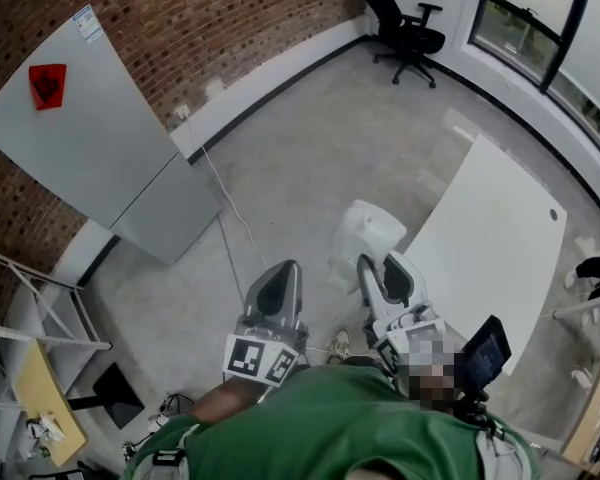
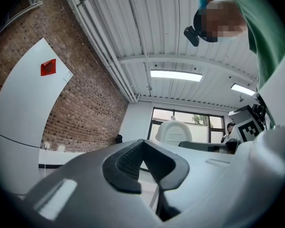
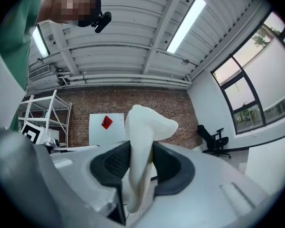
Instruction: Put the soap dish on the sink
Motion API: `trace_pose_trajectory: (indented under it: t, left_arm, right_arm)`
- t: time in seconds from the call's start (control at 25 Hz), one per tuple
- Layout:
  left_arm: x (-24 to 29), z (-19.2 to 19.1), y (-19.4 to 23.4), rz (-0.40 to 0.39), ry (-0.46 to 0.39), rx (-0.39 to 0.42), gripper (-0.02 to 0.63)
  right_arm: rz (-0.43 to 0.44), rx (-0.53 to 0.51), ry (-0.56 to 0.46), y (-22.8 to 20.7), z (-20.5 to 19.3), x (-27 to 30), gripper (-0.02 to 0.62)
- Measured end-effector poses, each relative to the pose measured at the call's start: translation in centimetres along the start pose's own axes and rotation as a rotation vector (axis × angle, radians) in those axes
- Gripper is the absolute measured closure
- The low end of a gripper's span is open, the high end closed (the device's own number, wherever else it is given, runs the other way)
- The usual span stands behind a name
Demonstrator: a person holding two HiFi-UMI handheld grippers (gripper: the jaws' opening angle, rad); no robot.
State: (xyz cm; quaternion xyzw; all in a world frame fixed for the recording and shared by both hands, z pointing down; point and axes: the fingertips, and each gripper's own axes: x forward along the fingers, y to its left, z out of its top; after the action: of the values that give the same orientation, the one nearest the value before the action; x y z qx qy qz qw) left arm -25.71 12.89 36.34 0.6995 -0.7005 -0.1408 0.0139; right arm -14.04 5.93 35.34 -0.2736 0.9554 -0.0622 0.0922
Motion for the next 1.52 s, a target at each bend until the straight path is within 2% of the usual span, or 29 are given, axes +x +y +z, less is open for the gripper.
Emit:
trace_pose_trajectory:
  t: [0.32, 0.52, 0.6, 0.72, 1.16, 1.52]
  left_arm:
    - [4.3, -1.0, -0.2, 0.015, -0.015, 0.011, 0.6]
    - [7.1, -1.7, 0.0, 0.025, 0.006, 0.014, 0.6]
    - [7.9, -1.8, 0.1, 0.02, 0.011, 0.016, 0.6]
    - [9.5, -2.1, 0.6, 0.007, 0.018, 0.015, 0.6]
    - [17.2, -2.5, 4.6, -0.102, 0.006, -0.016, 0.6]
    - [24.0, -1.0, 12.1, -0.195, 0.005, -0.022, 0.6]
  right_arm:
    - [0.013, 0.013, -0.012, -3.9, -0.1, 2.0, 0.465]
    - [0.008, 0.03, -0.008, -6.4, -0.2, 3.6, 0.465]
    - [-0.003, 0.036, -0.012, -7.0, -0.2, 4.0, 0.465]
    - [-0.055, 0.049, 0.037, -8.5, -1.1, 4.8, 0.465]
    - [-0.141, 0.01, 0.026, -11.5, -1.6, 11.0, 0.465]
    - [-0.207, -0.021, 0.004, -11.6, -1.1, 20.8, 0.465]
